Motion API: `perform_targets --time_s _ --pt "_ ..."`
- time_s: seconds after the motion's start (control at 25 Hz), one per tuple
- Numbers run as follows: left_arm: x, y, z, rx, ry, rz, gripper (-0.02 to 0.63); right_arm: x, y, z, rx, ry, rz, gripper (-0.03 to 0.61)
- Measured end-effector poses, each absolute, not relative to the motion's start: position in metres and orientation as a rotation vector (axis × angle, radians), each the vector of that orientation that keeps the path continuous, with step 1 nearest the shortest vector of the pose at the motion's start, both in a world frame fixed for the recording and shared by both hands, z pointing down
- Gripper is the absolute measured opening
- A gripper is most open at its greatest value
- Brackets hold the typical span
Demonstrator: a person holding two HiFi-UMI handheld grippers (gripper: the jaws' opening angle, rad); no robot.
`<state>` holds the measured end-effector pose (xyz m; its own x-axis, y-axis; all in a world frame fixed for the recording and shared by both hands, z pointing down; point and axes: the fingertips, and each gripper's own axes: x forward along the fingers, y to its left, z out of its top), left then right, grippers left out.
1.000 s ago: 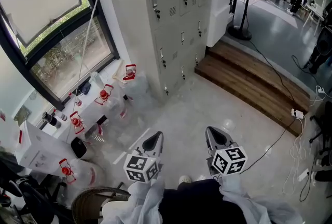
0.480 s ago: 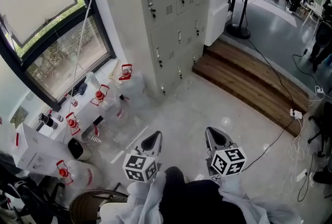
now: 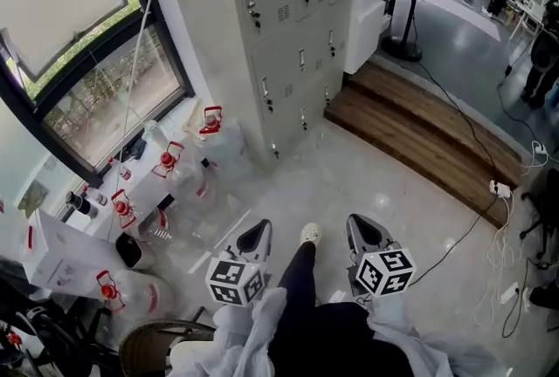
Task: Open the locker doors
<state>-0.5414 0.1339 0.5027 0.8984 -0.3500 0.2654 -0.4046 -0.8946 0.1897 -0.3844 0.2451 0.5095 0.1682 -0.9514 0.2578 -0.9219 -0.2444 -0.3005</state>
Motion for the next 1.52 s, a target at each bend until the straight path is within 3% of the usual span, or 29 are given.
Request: perform_targets --time_s 1.52 --pt "-0.326 -0.053 0.482 2.847 -0.481 0.311 0.011 -0.181 0.074 0.492 -2.391 1.791 -0.589 0.000"
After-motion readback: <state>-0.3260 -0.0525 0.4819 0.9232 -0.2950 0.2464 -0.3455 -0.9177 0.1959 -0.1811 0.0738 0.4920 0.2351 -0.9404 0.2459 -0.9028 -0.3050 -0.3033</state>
